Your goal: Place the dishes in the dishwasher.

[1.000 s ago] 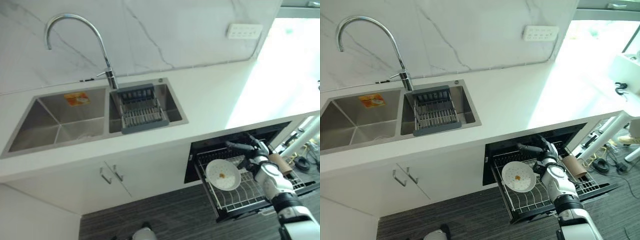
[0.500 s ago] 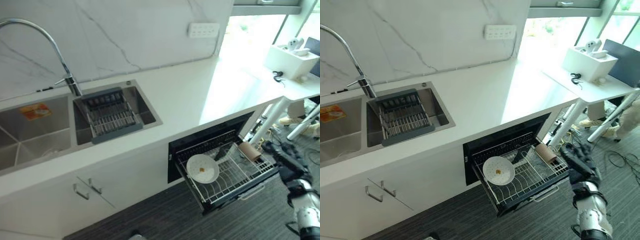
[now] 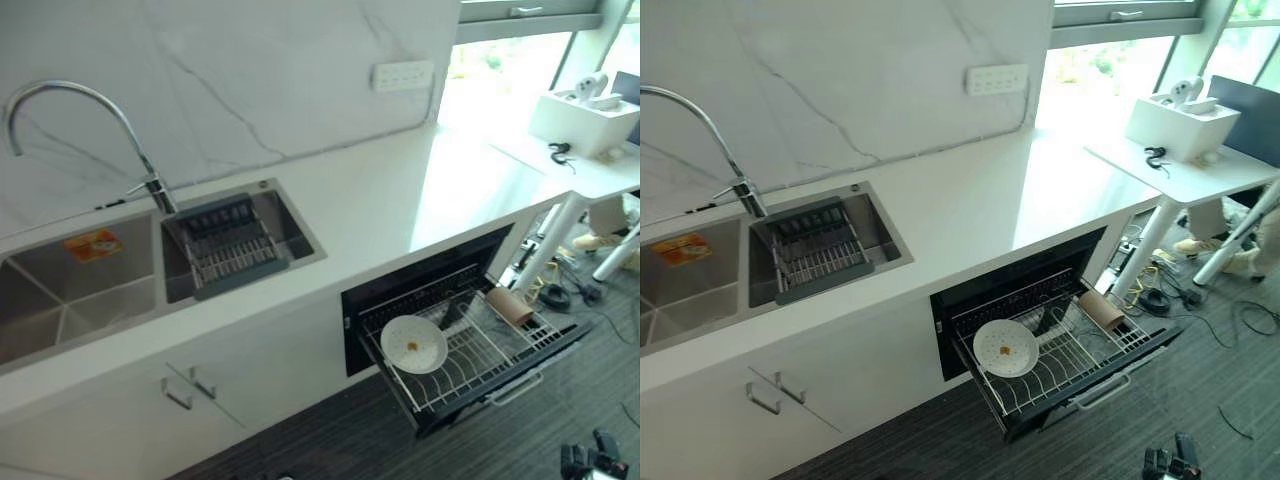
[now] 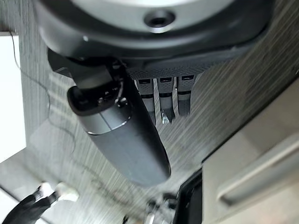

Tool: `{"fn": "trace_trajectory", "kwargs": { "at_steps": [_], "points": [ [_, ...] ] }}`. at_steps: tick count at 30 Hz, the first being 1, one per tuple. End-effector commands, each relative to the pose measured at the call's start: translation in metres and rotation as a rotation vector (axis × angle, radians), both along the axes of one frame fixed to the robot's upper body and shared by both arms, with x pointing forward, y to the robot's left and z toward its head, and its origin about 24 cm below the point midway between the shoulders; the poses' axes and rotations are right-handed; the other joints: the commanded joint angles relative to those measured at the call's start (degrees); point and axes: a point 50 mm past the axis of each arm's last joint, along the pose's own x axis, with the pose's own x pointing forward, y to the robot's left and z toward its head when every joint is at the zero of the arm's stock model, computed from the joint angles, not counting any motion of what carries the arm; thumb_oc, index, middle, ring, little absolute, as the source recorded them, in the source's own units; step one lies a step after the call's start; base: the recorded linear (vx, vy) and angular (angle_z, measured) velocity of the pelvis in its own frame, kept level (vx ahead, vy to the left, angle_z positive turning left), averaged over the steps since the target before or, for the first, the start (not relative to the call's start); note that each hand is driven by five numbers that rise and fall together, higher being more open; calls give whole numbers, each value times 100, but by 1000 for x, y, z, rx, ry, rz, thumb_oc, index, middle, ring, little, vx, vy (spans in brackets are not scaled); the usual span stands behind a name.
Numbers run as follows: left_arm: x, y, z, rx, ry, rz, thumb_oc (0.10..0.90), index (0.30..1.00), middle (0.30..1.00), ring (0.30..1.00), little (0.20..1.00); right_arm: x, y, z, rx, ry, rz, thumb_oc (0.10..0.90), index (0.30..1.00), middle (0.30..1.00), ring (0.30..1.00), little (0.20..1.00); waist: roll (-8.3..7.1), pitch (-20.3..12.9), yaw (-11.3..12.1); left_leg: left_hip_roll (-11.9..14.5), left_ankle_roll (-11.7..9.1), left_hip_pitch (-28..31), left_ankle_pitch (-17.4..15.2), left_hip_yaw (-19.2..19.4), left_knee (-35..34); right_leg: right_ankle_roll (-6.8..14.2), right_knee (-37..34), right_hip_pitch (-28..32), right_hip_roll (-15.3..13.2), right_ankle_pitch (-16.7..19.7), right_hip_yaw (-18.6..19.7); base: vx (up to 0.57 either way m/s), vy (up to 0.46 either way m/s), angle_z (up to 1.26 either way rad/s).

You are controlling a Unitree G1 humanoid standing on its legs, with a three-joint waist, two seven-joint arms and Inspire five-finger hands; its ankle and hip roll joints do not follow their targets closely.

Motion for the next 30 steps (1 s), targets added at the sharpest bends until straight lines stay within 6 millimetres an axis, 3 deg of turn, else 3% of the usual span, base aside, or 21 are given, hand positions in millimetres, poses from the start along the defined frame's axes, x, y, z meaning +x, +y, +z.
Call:
{"fn": "trace_trajectory", "kwargs": {
  "at_steps": [1,8,15,23,30],
  "points": [
    [24,8,6,39,-95,-20,800,900,900,900,900,41,-15,23,-62,-151,10,400,300,300,300,300,-89,153,151,-20,-414,109,-841,36,458,56,-175,366,192,-435,-168,14,41,12],
    [18,5,3,35,-69,-16,800,900,900,900,900,46,3,11,33,-192,29,400,300,300,300,300,16,104,439,-141,-380,25,-848,-89,458,41,-175,528,96,-486,-399,18,41,20],
    [3,5,2,43,-33,6,800,900,900,900,900,79,14,18,34,-224,178,400,300,300,300,300,105,51,860,-387,-278,-95,-901,-348,458,-14,-175,758,-6,-584,-693,43,75,31],
    [-6,7,2,51,-12,1,800,900,900,900,900,124,20,41,1,-286,250,400,300,300,300,300,171,28,1369,-803,-95,-298,-955,-828,458,-85,-175,1001,-129,-613,-987,83,85,41],
    [-19,18,5,92,-11,26,800,900,900,900,900,161,19,70,-41,-400,239,400,300,300,300,300,237,43,1729,-1435,162,-496,-1049,-1458,458,-129,-175,1169,-295,-498,-1042,137,94,58]
  ]
}}
